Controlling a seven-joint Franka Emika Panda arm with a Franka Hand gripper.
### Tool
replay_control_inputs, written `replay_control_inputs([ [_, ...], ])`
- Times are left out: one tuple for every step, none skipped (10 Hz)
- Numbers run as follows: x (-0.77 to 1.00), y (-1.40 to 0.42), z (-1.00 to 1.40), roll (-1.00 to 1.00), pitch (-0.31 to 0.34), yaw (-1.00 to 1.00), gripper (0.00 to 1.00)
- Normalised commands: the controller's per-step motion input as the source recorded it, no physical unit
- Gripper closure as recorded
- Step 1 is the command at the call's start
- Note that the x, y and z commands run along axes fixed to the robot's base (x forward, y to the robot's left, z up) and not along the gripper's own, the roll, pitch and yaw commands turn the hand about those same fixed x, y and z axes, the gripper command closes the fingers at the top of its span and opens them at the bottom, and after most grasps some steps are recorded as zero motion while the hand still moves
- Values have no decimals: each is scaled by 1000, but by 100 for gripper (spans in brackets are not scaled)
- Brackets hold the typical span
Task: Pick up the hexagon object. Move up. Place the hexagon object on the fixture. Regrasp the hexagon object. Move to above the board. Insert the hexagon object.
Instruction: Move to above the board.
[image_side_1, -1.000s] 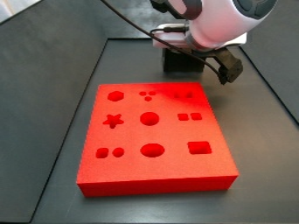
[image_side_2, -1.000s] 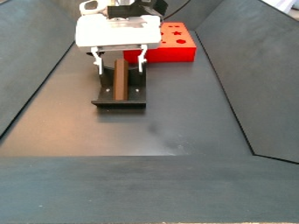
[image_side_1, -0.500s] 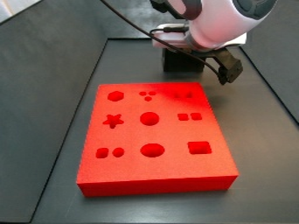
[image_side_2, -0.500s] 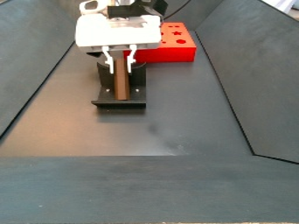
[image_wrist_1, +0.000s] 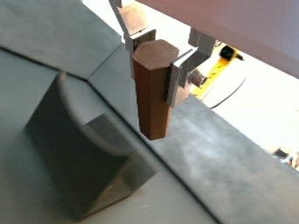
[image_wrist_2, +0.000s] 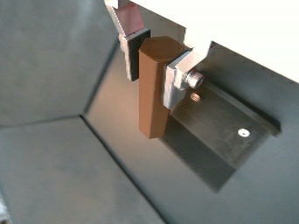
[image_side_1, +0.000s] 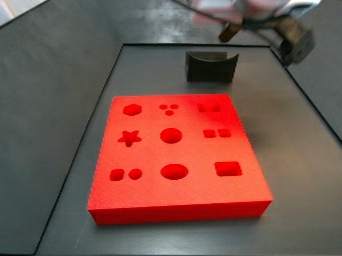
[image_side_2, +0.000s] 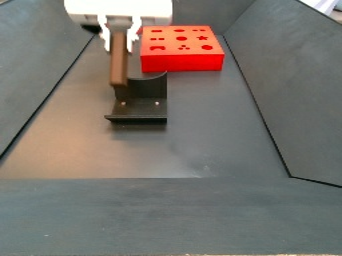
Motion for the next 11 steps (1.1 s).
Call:
replay_control_inputs([
  [302, -129, 1000, 57, 94, -174, 100],
  [285, -126, 1000, 64, 176, -123, 100],
  [283, -127, 1000, 57, 206, -93, 100],
  [230, -102, 872, 47, 256, -25, 100],
  [162, -77, 663, 32, 278, 28, 100],
  [107, -50, 465, 15, 279, 82, 100],
  [68, -34, 279, -5, 262, 127, 100],
  [38, -19, 66, -22, 218, 178, 100],
  [36, -16, 10, -14, 189, 205, 100],
  [57, -23, 11, -12, 161, 213, 100],
  [66, -23, 12, -11, 151, 212, 100],
])
